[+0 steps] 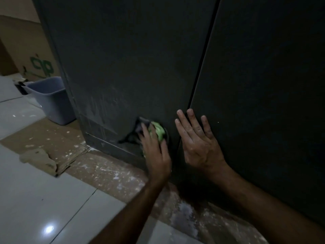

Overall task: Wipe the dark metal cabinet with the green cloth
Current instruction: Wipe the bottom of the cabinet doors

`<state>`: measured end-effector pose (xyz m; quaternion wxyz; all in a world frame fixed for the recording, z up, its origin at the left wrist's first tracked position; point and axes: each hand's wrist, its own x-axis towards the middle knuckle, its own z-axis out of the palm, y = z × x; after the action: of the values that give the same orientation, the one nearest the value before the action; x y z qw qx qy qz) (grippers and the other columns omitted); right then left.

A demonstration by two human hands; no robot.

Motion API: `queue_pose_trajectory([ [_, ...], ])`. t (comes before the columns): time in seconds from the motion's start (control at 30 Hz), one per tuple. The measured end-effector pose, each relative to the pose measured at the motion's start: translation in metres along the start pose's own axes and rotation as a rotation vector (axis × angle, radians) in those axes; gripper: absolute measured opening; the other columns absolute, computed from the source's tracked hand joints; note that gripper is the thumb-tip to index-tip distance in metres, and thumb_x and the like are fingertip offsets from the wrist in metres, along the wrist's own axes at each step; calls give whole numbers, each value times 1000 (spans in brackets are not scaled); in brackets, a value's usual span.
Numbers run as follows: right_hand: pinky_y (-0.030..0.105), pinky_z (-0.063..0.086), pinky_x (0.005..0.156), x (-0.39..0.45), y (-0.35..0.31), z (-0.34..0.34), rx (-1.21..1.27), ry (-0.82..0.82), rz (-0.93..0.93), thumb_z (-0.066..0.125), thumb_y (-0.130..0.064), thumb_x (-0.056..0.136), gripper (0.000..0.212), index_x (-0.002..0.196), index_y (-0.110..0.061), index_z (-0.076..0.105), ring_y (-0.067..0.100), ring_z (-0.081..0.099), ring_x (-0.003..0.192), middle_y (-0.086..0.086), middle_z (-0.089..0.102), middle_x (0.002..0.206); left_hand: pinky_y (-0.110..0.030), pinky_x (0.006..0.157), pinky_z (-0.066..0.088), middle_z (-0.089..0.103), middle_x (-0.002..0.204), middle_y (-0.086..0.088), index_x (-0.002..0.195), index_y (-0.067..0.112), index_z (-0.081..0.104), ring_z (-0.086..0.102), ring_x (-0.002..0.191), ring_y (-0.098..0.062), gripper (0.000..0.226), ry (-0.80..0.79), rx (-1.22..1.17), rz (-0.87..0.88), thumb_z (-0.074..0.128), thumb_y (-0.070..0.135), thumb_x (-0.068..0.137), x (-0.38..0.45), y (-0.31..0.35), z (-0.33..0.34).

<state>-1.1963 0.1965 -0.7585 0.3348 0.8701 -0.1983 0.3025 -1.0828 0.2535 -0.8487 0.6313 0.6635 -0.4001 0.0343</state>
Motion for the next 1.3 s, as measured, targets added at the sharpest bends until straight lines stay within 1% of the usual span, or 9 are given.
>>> queue_pose_trajectory([
  [0.2, 48, 0, 124, 1, -3, 1, -11, -6, 21, 48, -13, 88, 65, 151, -5, 32, 28, 11, 153, 11, 22, 163, -25, 120, 12, 4, 168, -5, 159, 15, 2, 12, 154, -21, 62, 148, -104, -476, 34, 27, 107, 46, -32, -31],
  [0.3, 47, -2, 124, 0, -3, 1, -9, -14, 25, 46, -13, 89, 64, 151, -6, 32, 28, 11, 153, 10, 21, 163, -27, 122, 10, 9, 168, -6, 159, 15, 13, 14, 153, -25, 62, 283, -25, -246, 33, 33, 104, 109, -8, -43],
  [0.43, 48, -2, 124, 0, -4, 3, -27, -22, 29, 43, -15, 88, 66, 152, -7, 32, 28, 10, 153, 10, 19, 164, -43, 123, 8, -3, 168, 12, 159, 33, 13, 1, 155, -21, 60, 57, 112, 119, 34, 35, 103, 63, -1, -27],
  [0.53, 50, 0, 124, 1, -8, 4, -75, -12, 36, 45, -16, 87, 66, 152, -7, 33, 29, 12, 153, 10, 21, 163, -45, 124, 12, -7, 167, 11, 156, 34, 8, -2, 155, -19, 61, -70, 89, -6, 36, 29, 102, 24, -32, -36],
  [0.67, 49, -2, 124, 1, -5, 4, -72, -27, 24, 49, -16, 87, 68, 152, -7, 33, 28, 10, 153, 10, 19, 164, -23, 117, 10, 8, 168, -5, 160, 16, 6, 13, 154, -22, 59, 225, -94, -441, 34, 24, 108, 105, -33, -62],
  [0.9, 50, 0, 124, 2, -8, 3, -66, -19, 38, 50, -16, 86, 69, 152, -7, 32, 28, 11, 153, 10, 20, 164, -43, 123, 11, -4, 168, 10, 159, 34, 10, 1, 155, -22, 66, 28, 136, 167, 37, 27, 100, 74, -16, -40],
  [1.0, 51, 0, 124, 2, -10, 1, -87, -17, 41, 52, -15, 85, 71, 152, -7, 31, 29, 12, 153, 10, 22, 163, -38, 123, 13, -8, 165, 15, 156, 37, 1, 1, 155, -16, 67, -95, 65, 2, 40, 20, 104, 19, -57, -48],
  [1.13, 50, -2, 124, 3, -5, -1, -67, -49, 23, 54, -14, 83, 73, 151, -6, 30, 28, 8, 153, 10, 19, 164, -19, 115, 12, 14, 166, -12, 158, 6, 8, 20, 152, -27, 59, 248, -76, -526, 36, 15, 107, 106, -69, -71],
  [1.3, 49, -3, 124, 3, -8, 0, -44, -43, 53, 47, -15, 87, 67, 152, -7, 32, 27, 9, 153, 8, 18, 164, -23, 122, 5, 4, 168, -3, 160, 15, 9, 6, 153, -13, 63, 220, -33, -157, 35, 23, 103, 112, -43, -58],
])
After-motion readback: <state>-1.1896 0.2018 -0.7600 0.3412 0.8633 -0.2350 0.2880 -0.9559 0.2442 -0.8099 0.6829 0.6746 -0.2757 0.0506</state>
